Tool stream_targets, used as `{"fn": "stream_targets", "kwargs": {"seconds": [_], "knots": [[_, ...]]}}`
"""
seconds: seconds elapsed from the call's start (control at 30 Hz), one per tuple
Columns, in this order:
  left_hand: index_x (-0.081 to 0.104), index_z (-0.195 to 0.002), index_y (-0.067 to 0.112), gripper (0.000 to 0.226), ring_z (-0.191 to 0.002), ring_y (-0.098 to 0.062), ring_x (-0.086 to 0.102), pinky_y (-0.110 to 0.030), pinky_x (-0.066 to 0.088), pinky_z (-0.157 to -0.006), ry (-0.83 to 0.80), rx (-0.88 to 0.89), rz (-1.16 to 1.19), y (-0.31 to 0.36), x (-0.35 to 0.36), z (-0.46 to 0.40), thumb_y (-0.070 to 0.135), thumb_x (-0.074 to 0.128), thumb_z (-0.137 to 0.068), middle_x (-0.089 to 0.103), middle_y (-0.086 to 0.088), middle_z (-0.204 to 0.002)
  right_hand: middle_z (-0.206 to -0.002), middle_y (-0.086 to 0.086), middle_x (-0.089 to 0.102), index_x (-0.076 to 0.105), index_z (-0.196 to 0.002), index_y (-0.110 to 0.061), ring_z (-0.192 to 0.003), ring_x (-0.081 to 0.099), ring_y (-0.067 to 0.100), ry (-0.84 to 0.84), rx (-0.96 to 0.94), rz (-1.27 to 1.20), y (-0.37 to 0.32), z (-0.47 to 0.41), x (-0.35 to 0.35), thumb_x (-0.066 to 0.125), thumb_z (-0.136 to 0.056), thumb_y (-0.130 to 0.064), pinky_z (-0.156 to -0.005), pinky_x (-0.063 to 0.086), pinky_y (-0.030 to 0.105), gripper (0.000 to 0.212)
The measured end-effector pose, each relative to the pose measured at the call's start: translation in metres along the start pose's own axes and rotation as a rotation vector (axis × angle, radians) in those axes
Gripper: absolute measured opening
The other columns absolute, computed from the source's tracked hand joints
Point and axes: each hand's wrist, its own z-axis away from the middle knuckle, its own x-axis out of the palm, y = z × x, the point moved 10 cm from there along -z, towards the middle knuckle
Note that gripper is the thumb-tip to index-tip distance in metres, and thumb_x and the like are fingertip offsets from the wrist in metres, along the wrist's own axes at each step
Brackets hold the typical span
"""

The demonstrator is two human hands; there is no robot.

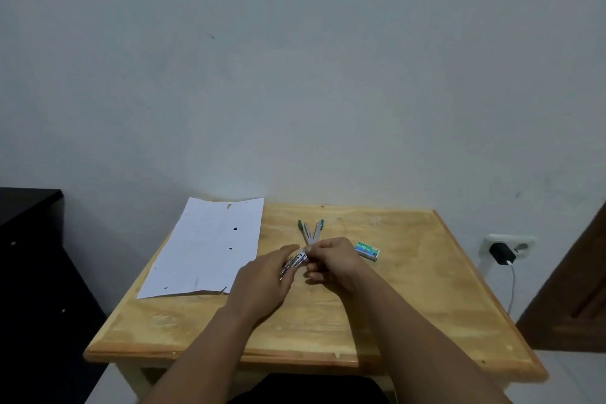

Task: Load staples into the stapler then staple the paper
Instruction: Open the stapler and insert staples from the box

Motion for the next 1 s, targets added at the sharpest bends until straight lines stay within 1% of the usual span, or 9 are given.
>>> {"fn": "stream_targets", "kwargs": {"seconds": [0.07, 0.17, 0.27, 0.37, 0.53, 0.63, 0.73, 0.83, 1.0], "knots": [[0.051, -0.140, 0.042, 0.038, -0.094, -0.011, 0.066, -0.020, 0.044, -0.070, 0.016, 0.054, 0.015, 0.002, 0.001, 0.002, 0.043, 0.055, -0.103, 0.071, 0.014, -0.118, -0.080, 0.020, 0.071, 0.075, -0.106, 0.003, -0.061, 0.066, 0.025, -0.020, -0.003, 0.017, 0.000, -0.001, 0.002, 0.063, -0.102, -0.009, -0.074, 0.066, 0.045, 0.018], [0.049, -0.141, 0.042, 0.036, -0.095, -0.011, 0.065, -0.025, 0.051, -0.074, -0.009, 0.102, -0.011, 0.003, 0.008, 0.001, 0.042, 0.049, -0.105, 0.067, 0.012, -0.122, -0.083, 0.020, 0.072, 0.074, -0.109, 0.002, -0.064, 0.067, 0.025, -0.018, -0.018, 0.028, 0.002, -0.001, 0.002, 0.062, -0.102, -0.007, -0.072, 0.066, 0.043, 0.016], [0.047, -0.143, 0.042, 0.037, -0.094, -0.014, 0.065, -0.028, 0.052, -0.073, -0.020, 0.098, -0.053, 0.004, 0.011, 0.000, 0.042, 0.045, -0.107, 0.064, 0.012, -0.123, -0.080, 0.018, 0.072, 0.073, -0.111, 0.001, -0.061, 0.067, 0.022, 0.014, -0.044, 0.056, 0.000, 0.000, 0.002, 0.060, -0.103, -0.006, -0.062, 0.064, 0.036, 0.016], [0.046, -0.138, 0.041, 0.032, -0.088, -0.015, 0.065, -0.030, 0.053, -0.071, -0.016, 0.098, -0.078, 0.005, 0.013, 0.003, 0.042, 0.044, -0.107, 0.064, 0.012, -0.120, -0.080, 0.018, 0.070, 0.071, -0.113, -0.001, -0.059, 0.066, 0.021, 0.024, -0.068, 0.086, 0.001, -0.001, 0.003, 0.059, -0.103, -0.006, -0.061, 0.063, 0.035, 0.016], [0.045, -0.117, 0.034, 0.013, -0.071, -0.013, 0.058, -0.027, 0.047, -0.061, 0.011, 0.060, -0.079, 0.004, 0.009, 0.004, 0.041, 0.048, -0.106, 0.061, 0.012, -0.097, -0.071, 0.016, 0.065, 0.068, -0.112, -0.005, -0.051, 0.059, 0.020, 0.081, -0.194, 0.101, -0.003, 0.005, 0.002, 0.057, -0.105, -0.005, -0.057, 0.061, 0.036, 0.014], [0.038, -0.108, 0.033, 0.015, -0.062, -0.011, 0.055, -0.023, 0.042, -0.054, 0.029, 0.039, -0.083, 0.004, 0.006, 0.005, 0.042, 0.051, -0.105, 0.055, 0.015, -0.082, -0.073, 0.015, 0.066, 0.069, -0.110, -0.009, -0.049, 0.059, 0.016, 0.163, -0.316, 0.146, -0.008, 0.013, 0.002, 0.056, -0.105, -0.007, -0.051, 0.058, 0.034, 0.013], [0.030, -0.103, 0.034, 0.023, -0.055, -0.011, 0.049, -0.021, 0.030, -0.049, 0.046, 0.019, -0.077, 0.002, 0.003, 0.007, 0.043, 0.051, -0.105, 0.054, 0.013, -0.074, -0.087, -0.002, 0.074, 0.074, -0.107, -0.019, -0.069, 0.069, 0.006, 0.308, -0.493, 0.406, -0.014, 0.019, 0.003, 0.062, -0.101, -0.011, -0.068, 0.061, 0.027, 0.016], [0.029, -0.103, 0.032, 0.027, -0.052, -0.009, 0.046, -0.019, 0.028, -0.048, 0.048, 0.002, -0.082, 0.002, 0.001, 0.007, 0.044, 0.053, -0.104, 0.052, 0.013, -0.073, -0.109, -0.008, 0.069, 0.077, -0.110, -0.020, -0.093, 0.066, 0.005, 0.398, -0.676, 0.672, -0.022, 0.028, 0.012, 0.067, -0.095, -0.013, -0.084, 0.057, 0.021, 0.019], [0.027, -0.103, 0.032, 0.030, -0.055, -0.012, 0.051, -0.020, 0.032, -0.049, 0.031, -0.018, -0.108, 0.002, 0.002, 0.008, 0.046, 0.053, -0.103, 0.053, 0.013, -0.075, -0.110, -0.009, 0.063, 0.078, -0.106, -0.021, -0.084, 0.065, 0.012, 0.471, -0.748, 0.848, -0.021, 0.036, 0.021, 0.070, -0.093, -0.021, -0.073, 0.058, 0.028, 0.015]]}}
